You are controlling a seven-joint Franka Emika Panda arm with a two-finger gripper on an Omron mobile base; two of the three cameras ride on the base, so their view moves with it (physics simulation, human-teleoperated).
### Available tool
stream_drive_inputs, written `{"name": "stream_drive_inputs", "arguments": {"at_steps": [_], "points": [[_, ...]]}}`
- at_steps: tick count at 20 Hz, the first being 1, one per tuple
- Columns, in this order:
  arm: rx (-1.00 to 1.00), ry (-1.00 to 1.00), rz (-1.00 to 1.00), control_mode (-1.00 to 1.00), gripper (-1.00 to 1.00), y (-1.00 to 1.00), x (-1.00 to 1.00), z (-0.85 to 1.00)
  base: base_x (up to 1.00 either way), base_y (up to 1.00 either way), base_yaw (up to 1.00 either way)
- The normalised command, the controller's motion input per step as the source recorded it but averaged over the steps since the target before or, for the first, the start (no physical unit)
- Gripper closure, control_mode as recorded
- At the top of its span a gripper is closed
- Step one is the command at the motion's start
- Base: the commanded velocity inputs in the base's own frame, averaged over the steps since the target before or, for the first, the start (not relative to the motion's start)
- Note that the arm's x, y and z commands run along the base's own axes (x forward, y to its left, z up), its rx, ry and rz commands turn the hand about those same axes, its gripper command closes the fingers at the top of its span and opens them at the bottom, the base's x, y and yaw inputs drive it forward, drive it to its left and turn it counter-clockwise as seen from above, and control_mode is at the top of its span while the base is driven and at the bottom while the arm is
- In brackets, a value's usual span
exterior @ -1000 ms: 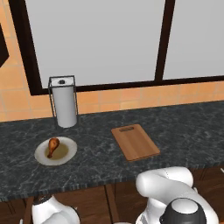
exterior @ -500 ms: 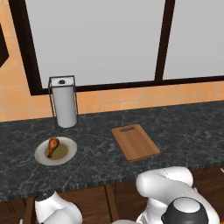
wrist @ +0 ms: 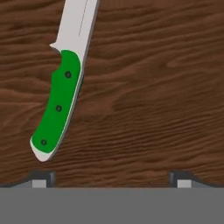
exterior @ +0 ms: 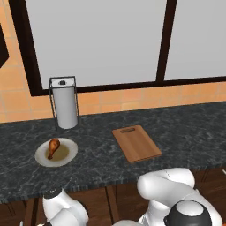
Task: Pick up the knife from the drawer and place it on the cutting board. Then place the meat from the plate to the cutting board.
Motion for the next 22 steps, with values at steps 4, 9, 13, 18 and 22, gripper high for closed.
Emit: {"name": "stream_drive_inputs", "arguments": {"at_steps": [4,9,13,18,22], "points": [[0.0,0.0,0.01,-1.0,-1.0,0.0,0.52,-0.32,0.0,0.0,0.0],[0.0,0.0,0.03,-1.0,-1.0,0.13,0.46,-0.45,0.0,0.0,0.0],[-0.02,0.02,0.01,-1.0,-1.0,0.42,0.29,-0.37,0.0,0.0,0.0],[-0.06,0.07,0.0,-1.0,-1.0,0.52,0.22,-0.27,0.0,0.0,0.0],[-0.03,0.01,0.0,-1.0,-1.0,0.24,-0.08,-0.39,0.0,0.0,0.0]]}}
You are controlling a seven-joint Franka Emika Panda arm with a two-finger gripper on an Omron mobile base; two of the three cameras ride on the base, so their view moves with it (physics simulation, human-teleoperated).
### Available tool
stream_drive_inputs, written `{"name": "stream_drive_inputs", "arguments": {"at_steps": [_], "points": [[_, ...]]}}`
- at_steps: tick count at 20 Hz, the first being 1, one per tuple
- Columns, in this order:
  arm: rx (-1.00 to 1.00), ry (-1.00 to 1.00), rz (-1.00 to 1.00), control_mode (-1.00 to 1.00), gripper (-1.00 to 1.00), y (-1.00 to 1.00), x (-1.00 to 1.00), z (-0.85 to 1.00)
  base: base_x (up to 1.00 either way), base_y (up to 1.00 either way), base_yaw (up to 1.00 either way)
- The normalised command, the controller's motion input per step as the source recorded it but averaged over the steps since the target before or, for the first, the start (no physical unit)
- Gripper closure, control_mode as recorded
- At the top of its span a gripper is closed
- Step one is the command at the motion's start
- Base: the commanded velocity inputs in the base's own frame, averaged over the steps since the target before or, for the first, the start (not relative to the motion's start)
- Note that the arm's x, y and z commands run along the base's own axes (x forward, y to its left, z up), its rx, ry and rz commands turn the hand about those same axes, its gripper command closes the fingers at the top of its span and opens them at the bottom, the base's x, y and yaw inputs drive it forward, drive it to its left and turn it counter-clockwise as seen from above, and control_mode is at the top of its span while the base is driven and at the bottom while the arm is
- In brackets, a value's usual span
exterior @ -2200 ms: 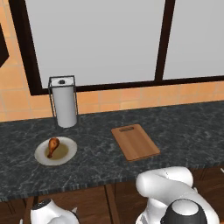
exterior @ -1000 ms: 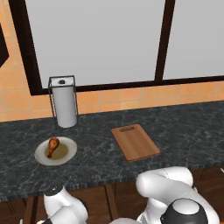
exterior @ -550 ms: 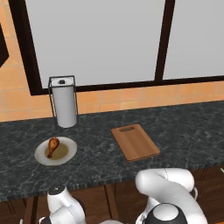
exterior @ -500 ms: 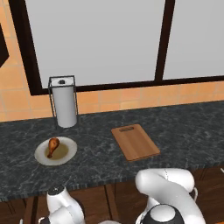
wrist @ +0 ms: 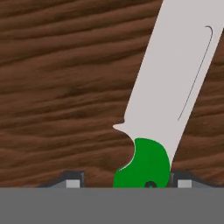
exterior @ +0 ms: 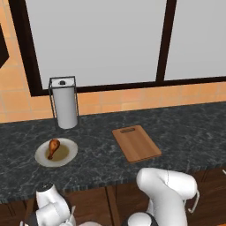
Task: Pick up the knife from the drawer and place it on the cutting board. Then place the meat from the plate to the cutting board.
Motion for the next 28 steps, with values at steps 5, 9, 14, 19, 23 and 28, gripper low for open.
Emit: {"name": "stream_drive_inputs", "arguments": {"at_steps": [5,9,14,19,23,28], "points": [[0.04,-0.18,0.0,-1.0,-1.0,-0.18,-0.87,-0.76,0.0,0.0,0.0],[0.07,-0.25,0.0,-1.0,1.0,-0.18,-0.88,-0.8,0.0,0.0,0.0],[0.0,0.03,0.0,-1.0,1.0,0.0,-0.13,-0.2,0.0,0.0,0.0],[0.01,0.01,-0.05,-1.0,1.0,-0.01,-0.69,0.73,0.0,0.0,0.0],[0.0,-0.01,-0.06,-1.0,1.0,0.0,-0.89,1.0,0.0,0.0,0.0],[0.0,0.0,-0.1,-1.0,1.0,-0.44,-0.54,1.0,0.0,0.0,0.0]]}}
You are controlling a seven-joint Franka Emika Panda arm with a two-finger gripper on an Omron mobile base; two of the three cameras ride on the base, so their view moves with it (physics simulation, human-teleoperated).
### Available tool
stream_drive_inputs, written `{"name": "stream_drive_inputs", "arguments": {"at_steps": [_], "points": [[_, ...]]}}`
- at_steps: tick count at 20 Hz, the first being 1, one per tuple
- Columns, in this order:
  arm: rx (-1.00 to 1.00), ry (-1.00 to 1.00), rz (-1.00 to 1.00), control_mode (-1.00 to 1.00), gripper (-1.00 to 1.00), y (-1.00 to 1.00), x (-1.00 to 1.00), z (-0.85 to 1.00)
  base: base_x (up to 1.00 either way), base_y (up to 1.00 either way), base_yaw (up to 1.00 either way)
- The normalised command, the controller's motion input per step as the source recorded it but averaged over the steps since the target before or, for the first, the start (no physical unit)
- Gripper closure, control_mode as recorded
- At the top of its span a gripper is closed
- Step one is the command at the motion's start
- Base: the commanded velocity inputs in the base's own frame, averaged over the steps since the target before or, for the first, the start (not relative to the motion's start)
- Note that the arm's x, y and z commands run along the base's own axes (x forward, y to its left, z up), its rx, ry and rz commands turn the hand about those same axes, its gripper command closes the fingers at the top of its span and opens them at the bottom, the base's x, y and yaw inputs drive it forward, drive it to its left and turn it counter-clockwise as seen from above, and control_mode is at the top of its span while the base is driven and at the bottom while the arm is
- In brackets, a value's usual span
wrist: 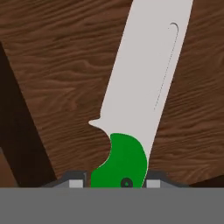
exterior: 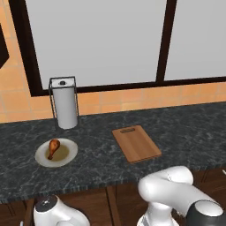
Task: Pick up the knife from the drawer and place it on the cutting board. Then place the meat from the plate to the cutting board.
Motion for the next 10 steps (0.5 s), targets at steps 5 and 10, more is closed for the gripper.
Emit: {"name": "stream_drive_inputs", "arguments": {"at_steps": [5,10], "points": [[-0.08,-0.03,-0.08,-1.0,1.0,-0.96,-0.03,1.0,0.0,0.0,0.0],[-0.02,-0.02,-0.08,-1.0,1.0,-1.0,0.0,1.0,0.0,0.0,0.0]]}}
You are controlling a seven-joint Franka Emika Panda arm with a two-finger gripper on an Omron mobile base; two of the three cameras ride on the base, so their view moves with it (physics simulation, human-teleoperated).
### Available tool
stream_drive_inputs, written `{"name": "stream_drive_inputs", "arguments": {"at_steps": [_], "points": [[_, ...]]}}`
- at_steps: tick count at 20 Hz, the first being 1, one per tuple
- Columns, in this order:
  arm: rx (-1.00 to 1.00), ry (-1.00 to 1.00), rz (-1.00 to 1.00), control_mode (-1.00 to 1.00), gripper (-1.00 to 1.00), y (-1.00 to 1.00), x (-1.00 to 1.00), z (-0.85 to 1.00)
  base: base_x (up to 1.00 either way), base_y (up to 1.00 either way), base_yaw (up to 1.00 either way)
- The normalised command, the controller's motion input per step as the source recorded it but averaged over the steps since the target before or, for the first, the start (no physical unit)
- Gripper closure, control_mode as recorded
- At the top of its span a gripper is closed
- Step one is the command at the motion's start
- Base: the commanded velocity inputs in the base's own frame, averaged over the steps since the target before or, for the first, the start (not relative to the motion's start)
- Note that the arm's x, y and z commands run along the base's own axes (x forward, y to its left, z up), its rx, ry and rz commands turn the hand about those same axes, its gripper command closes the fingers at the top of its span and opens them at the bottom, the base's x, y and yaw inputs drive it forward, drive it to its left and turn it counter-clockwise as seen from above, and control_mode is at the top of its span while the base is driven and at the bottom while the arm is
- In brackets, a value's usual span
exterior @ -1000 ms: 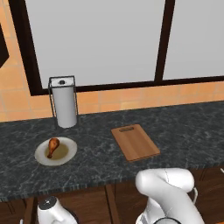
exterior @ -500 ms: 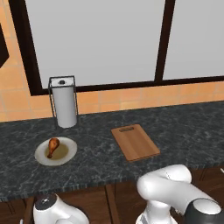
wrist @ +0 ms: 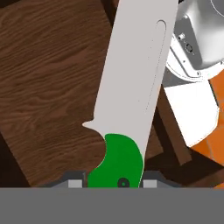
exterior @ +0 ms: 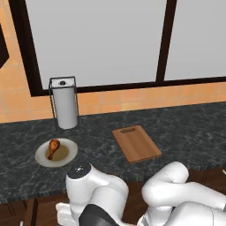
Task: Pick up the knife from the drawer and place it on the cutting board. Then place the meat from the plate to the cutting board.
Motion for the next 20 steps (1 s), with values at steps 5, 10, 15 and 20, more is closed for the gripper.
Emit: {"name": "stream_drive_inputs", "arguments": {"at_steps": [5,10,15,20], "points": [[0.0,-0.04,-0.09,-1.0,1.0,-1.0,0.06,0.99,0.0,0.0,0.0],[0.0,-0.12,-0.03,-1.0,1.0,-1.0,0.34,0.76,0.0,0.0,0.0],[0.0,-0.01,-0.11,-1.0,1.0,-1.0,0.79,0.46,0.0,0.0,0.0],[0.0,0.03,-0.17,-1.0,1.0,-1.0,0.99,0.37,0.0,0.0,0.0]]}}
